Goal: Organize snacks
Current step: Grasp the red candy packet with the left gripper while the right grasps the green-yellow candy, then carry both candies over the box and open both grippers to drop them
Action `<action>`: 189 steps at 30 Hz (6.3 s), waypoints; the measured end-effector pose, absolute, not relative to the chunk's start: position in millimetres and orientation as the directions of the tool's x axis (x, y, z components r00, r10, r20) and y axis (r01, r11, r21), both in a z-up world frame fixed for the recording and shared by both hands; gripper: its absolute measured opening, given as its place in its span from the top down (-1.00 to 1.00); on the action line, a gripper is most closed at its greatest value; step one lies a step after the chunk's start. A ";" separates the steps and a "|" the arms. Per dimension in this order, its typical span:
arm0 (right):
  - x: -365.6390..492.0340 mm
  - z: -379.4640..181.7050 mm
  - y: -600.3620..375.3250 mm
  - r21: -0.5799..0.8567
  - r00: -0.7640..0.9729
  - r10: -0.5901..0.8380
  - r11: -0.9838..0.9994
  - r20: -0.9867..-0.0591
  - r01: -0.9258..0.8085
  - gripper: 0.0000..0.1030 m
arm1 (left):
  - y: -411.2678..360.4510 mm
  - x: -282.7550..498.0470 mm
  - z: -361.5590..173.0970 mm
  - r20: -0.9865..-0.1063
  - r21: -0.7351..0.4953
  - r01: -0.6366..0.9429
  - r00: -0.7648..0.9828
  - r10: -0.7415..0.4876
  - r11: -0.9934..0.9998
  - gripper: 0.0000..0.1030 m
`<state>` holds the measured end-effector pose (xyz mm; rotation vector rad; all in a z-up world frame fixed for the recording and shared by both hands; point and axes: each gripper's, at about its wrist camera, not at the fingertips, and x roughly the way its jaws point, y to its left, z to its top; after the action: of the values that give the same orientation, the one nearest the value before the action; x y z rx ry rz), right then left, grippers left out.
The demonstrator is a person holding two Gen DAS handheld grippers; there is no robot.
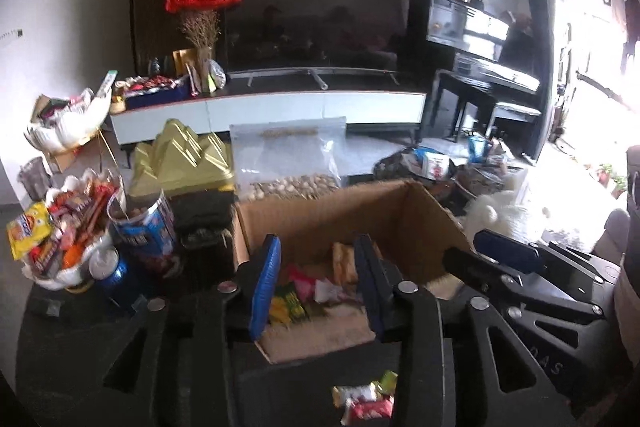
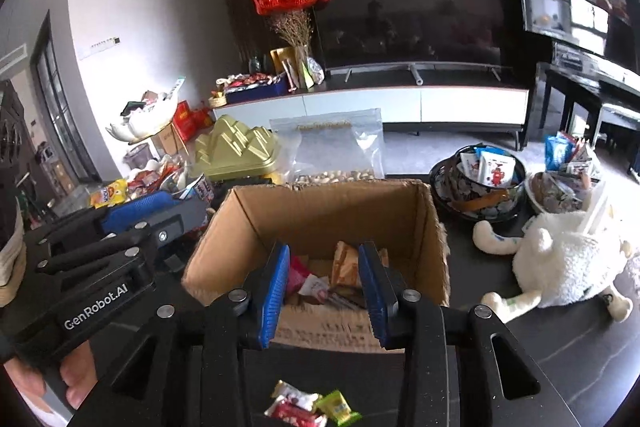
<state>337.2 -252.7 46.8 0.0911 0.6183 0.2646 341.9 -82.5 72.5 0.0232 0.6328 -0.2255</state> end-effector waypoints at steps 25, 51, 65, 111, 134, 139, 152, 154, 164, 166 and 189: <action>271.1 -18.0 -279.3 0.204 0.748 0.320 0.947 -0.581 -0.246 0.10 | -101.1 272.6 1.0 -0.692 -0.083 0.250 0.682 -0.236 0.965 -0.10; 302.1 -101.9 -260.5 0.107 0.584 0.253 0.956 -0.771 -0.274 0.10 | -98.0 289.0 -108.9 -0.792 -0.278 0.276 0.476 -0.383 0.920 -0.09; 311.2 -119.0 -265.8 0.113 0.547 0.226 0.966 -0.806 -0.233 0.10 | -96.4 299.4 -126.2 -0.804 -0.277 0.274 0.460 -0.378 0.921 -0.12; 296.4 -104.5 -237.5 0.090 0.610 0.264 0.949 -0.747 -0.301 0.46 | -87.6 271.8 -85.5 -0.712 -0.314 0.260 0.571 -0.408 0.913 0.77; 273.2 -20.3 -235.3 0.147 0.737 0.329 0.942 -0.591 -0.302 0.46 | -70.4 260.7 -2.5 -0.609 -0.232 0.277 0.706 -0.362 0.932 0.77; 275.9 2.3 -236.9 0.163 0.767 0.327 0.944 -0.552 -0.286 0.46 | -68.1 264.4 18.7 -0.578 -0.211 0.291 0.733 -0.359 0.933 0.77; 295.9 48.5 -237.6 0.160 0.820 0.301 0.954 -0.487 -0.255 0.46 | -63.1 290.5 73.4 -0.508 -0.155 0.299 0.793 -0.336 0.941 0.77; 300.6 53.6 -237.0 0.147 0.825 0.292 0.957 -0.484 -0.252 0.46 | -63.5 295.8 78.4 -0.506 -0.147 0.298 0.797 -0.331 0.943 0.77; 333.2 61.1 -236.3 0.129 0.826 0.266 0.964 -0.497 -0.233 0.46 | -65.4 340.5 77.4 -0.526 -0.123 0.282 0.795 -0.303 0.952 0.77; 340.0 59.4 -236.7 0.125 0.825 0.259 0.966 -0.502 -0.227 0.46 | -66.0 349.4 73.4 -0.531 -0.113 0.276 0.795 -0.293 0.954 0.77; 314.8 42.7 -226.1 0.102 0.809 0.275 0.960 -0.519 -0.261 0.13 | -44.4 307.1 57.5 -0.580 0.005 0.146 0.806 -0.116 0.989 0.04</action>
<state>314.8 -226.1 42.7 0.0266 0.5586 0.2862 307.1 -44.4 57.5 0.0504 0.6176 -0.1402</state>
